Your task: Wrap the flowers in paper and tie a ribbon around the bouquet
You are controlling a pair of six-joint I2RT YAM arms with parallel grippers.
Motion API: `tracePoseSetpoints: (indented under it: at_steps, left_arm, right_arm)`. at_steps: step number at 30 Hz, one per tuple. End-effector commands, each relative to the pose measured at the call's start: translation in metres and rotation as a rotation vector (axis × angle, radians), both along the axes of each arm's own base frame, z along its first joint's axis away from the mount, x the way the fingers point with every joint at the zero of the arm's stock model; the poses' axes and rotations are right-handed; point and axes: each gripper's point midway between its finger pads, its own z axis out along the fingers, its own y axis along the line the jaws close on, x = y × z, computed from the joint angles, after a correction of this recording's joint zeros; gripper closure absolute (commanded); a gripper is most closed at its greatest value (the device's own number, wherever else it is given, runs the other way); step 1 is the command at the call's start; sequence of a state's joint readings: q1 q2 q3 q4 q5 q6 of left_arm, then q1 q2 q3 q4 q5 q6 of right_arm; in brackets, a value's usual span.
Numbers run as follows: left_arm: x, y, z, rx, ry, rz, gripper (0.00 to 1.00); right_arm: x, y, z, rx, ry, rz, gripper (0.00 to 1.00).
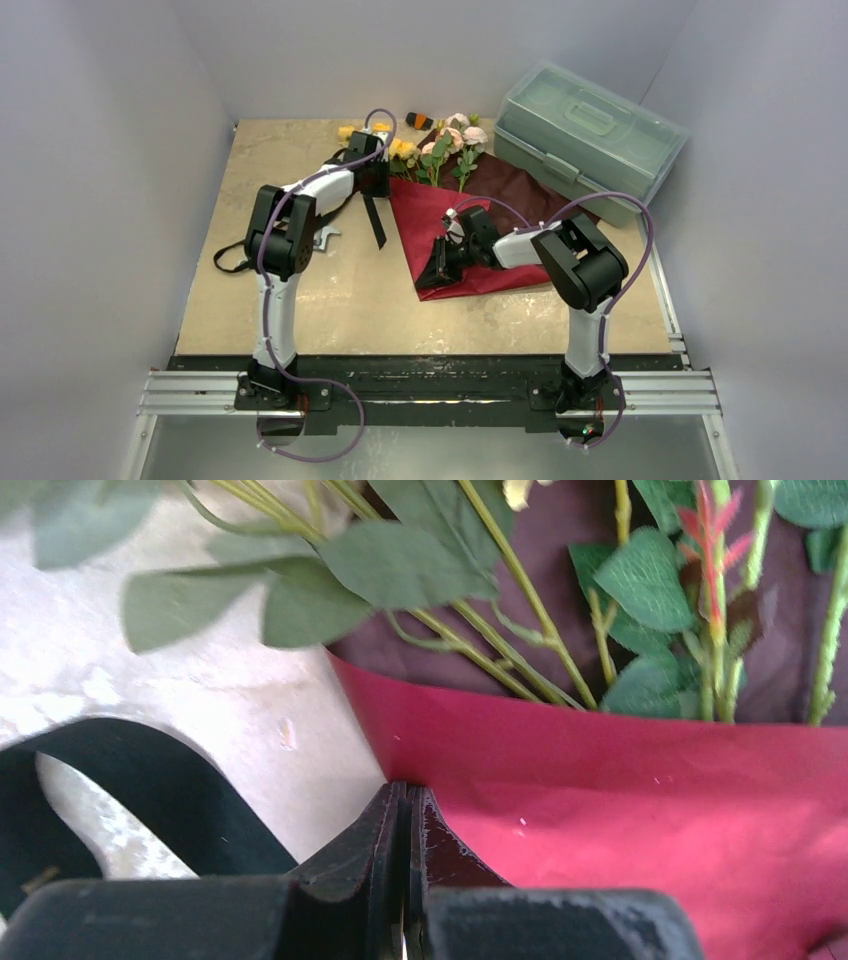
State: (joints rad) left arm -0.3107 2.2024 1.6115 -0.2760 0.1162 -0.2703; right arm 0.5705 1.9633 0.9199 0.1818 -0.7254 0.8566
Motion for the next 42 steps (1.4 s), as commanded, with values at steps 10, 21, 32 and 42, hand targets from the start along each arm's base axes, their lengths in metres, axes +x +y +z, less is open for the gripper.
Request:
tracePoseSetpoints:
  at_steps: [10,21,32,42]
  left_arm:
    - [0.033,0.037,-0.045,0.096,0.049,0.110,1.00]
    - [0.060,0.041,-0.011,0.075,-0.007,0.175,1.00]
    - [-0.040,-0.029,0.105,0.069,-0.133,-0.010,1.00]
    - [-0.156,-0.095,0.072,-0.094,0.016,-0.190,1.00]
  right_arm:
    - [-0.008,-0.014,-0.032,-0.130,0.042,0.032,0.81]
    - [-0.002,-0.010,-0.022,-0.134,0.034,0.046,0.81]
    - [0.032,0.005,0.057,-0.081,-0.100,0.008,0.80]
    - [0.027,-0.056,0.073,-0.202,-0.097,-0.162,0.80]
